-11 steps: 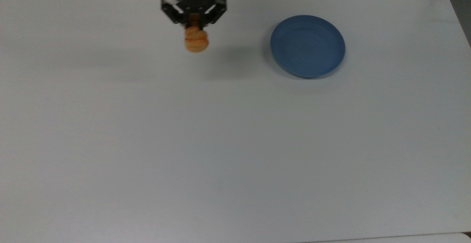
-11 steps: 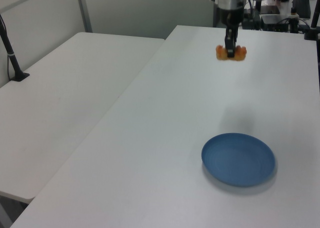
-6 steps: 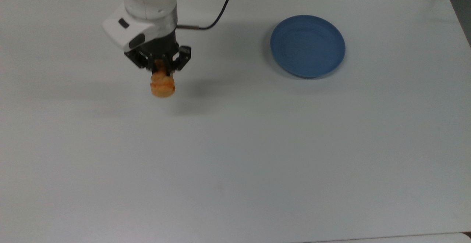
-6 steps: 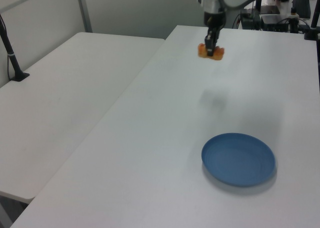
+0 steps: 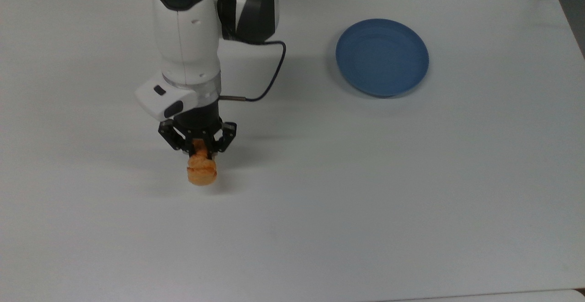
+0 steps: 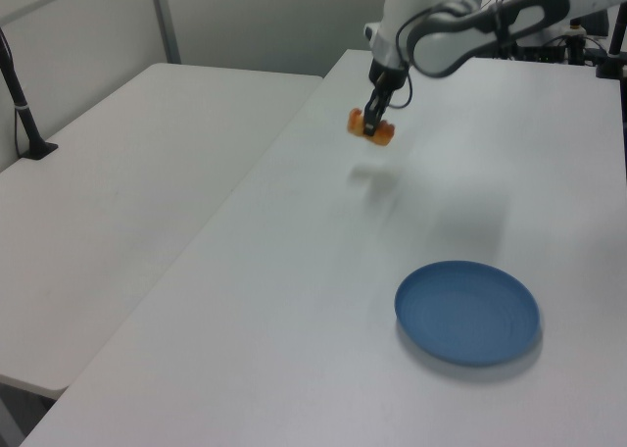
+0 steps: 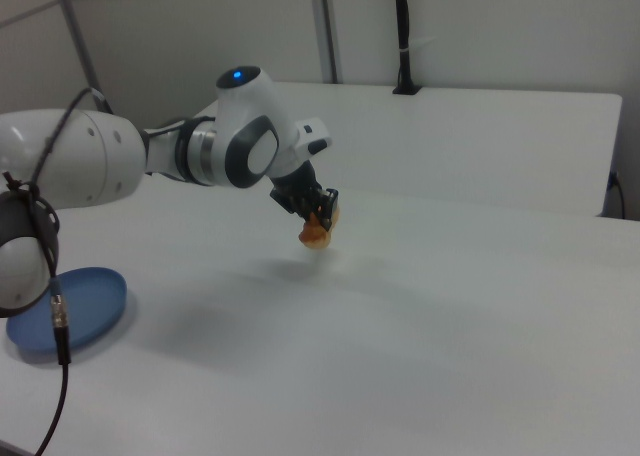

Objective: Put the bread on the table
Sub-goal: 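Lower the held bread roll onto the bare table surface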

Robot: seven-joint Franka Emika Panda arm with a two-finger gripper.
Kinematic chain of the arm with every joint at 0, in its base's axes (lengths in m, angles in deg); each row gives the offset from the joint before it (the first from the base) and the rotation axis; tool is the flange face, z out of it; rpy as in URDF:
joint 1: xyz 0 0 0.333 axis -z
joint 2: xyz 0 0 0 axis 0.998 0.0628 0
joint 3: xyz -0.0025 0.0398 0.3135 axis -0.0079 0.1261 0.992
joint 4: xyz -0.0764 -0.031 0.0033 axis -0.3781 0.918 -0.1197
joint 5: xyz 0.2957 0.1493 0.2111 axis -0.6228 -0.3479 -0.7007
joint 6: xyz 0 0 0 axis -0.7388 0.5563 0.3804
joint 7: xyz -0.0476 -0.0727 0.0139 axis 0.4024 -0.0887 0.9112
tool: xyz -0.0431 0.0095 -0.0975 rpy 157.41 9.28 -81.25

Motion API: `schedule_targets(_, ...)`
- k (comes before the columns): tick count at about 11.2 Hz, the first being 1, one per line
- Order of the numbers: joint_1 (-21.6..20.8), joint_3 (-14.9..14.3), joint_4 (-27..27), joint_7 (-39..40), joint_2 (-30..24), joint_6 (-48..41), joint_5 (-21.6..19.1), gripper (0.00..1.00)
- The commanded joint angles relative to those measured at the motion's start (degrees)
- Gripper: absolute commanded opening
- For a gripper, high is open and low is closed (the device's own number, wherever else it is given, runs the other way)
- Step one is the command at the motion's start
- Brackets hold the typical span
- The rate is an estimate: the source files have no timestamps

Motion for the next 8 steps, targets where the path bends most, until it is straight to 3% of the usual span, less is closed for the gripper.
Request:
schedule_targets(1,-1.33,0.67,1.49,-3.29,5.73,10.19,-0.76,0.35)
schedule_targets(2,-1.42,0.67,1.49,-3.82,6.96,11.97,-0.76,0.37)
schedule_targets(3,-1.42,0.67,1.31,-3.74,7.67,12.85,-0.67,0.49)
schedule_targets(4,-1.42,0.67,1.14,-3.74,8.02,13.47,-0.32,0.71)
schedule_targets(8,-1.25,0.67,1.14,-3.83,8.82,13.92,-0.05,0.90)
